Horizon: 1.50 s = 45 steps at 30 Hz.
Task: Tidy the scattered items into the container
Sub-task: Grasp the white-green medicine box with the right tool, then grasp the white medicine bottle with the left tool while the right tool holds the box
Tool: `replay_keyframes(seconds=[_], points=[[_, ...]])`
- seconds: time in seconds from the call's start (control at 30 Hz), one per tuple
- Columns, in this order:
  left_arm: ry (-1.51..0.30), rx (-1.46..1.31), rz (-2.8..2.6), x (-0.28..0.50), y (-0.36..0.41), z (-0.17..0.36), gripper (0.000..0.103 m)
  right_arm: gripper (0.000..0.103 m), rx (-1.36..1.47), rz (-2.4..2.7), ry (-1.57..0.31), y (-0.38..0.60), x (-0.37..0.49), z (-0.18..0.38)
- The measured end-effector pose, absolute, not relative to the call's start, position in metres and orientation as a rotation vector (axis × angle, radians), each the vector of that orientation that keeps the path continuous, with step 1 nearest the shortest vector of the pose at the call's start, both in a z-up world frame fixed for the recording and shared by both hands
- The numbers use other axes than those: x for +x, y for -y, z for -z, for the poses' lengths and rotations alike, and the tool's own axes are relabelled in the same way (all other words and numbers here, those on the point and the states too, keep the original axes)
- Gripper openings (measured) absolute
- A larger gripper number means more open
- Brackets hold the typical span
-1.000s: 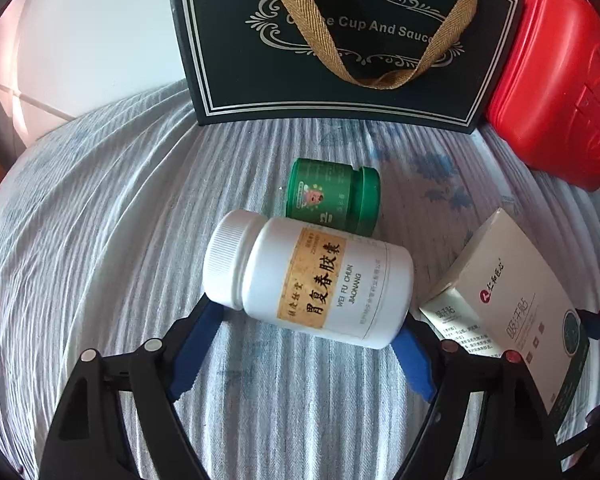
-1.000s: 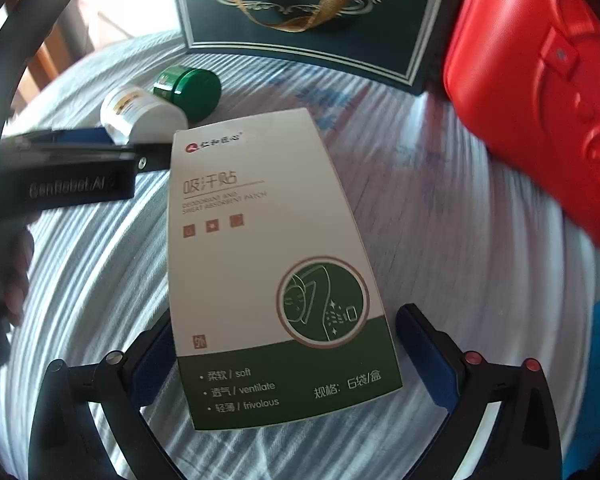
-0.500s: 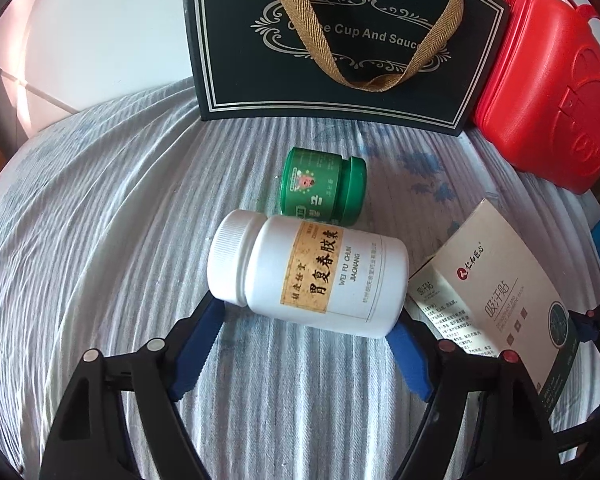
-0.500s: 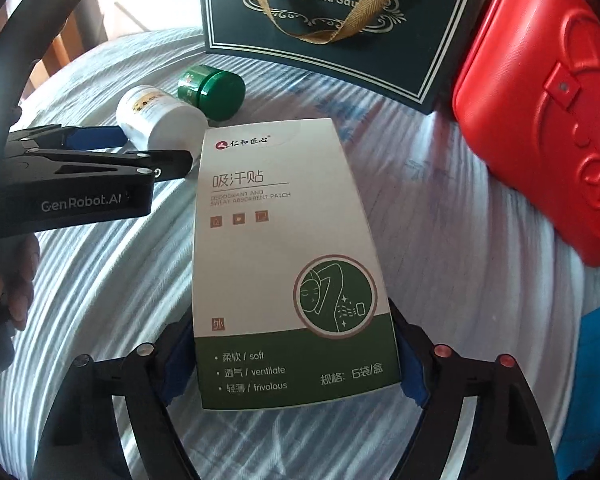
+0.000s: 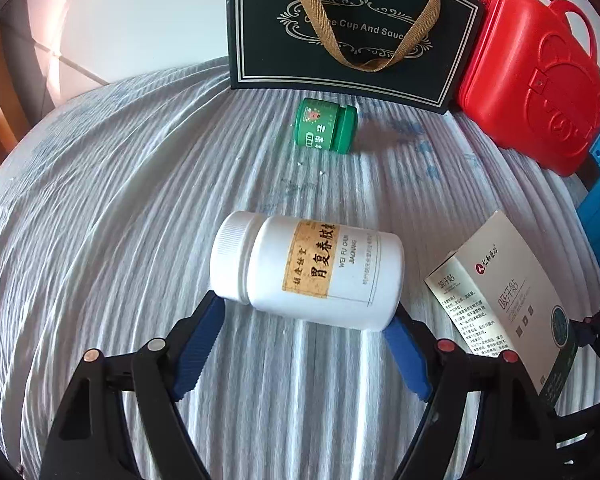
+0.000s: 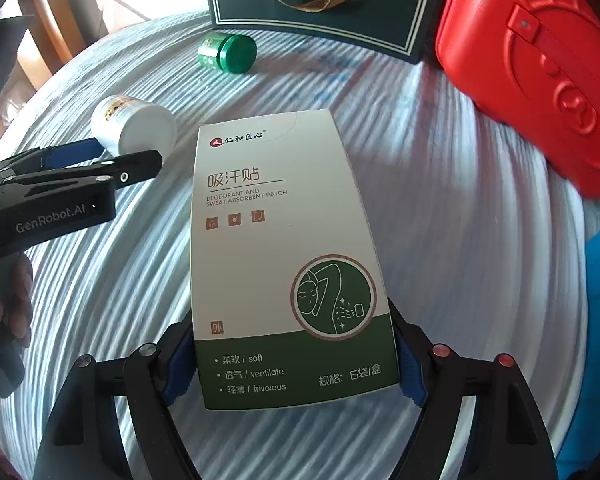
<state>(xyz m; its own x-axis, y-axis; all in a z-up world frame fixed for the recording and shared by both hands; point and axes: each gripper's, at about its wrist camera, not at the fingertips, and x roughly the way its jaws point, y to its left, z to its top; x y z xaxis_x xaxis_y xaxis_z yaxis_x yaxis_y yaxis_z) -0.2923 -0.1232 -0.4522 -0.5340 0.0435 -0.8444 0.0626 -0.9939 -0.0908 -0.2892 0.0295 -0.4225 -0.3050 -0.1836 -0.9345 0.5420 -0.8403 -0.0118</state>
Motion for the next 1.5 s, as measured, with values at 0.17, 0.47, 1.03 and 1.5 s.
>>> replay_keyframes(seconds=[0.17, 0.47, 1.03, 1.5], points=[[-0.174, 1.552, 2.662, -0.265, 0.125, 0.448, 0.005, 0.08, 1.5, 2.165, -0.475, -0.036, -0.263, 0.415], [-0.187, 1.551, 2.669, -0.236, 0.133, 0.441, 0.005, 0.078, 1.526, 2.17, -0.474, -0.048, -0.231, 0.4], [0.187, 1.513, 2.754, -0.354, 0.182, 0.439, 0.079, 0.078, 1.556, 2.19, -0.428, -0.04, -0.234, 0.411], [0.114, 1.559, 2.811, -0.372, 0.162, 0.447, 0.057, 0.077, 1.582, 2.173, -0.416, -0.043, -0.235, 0.417]])
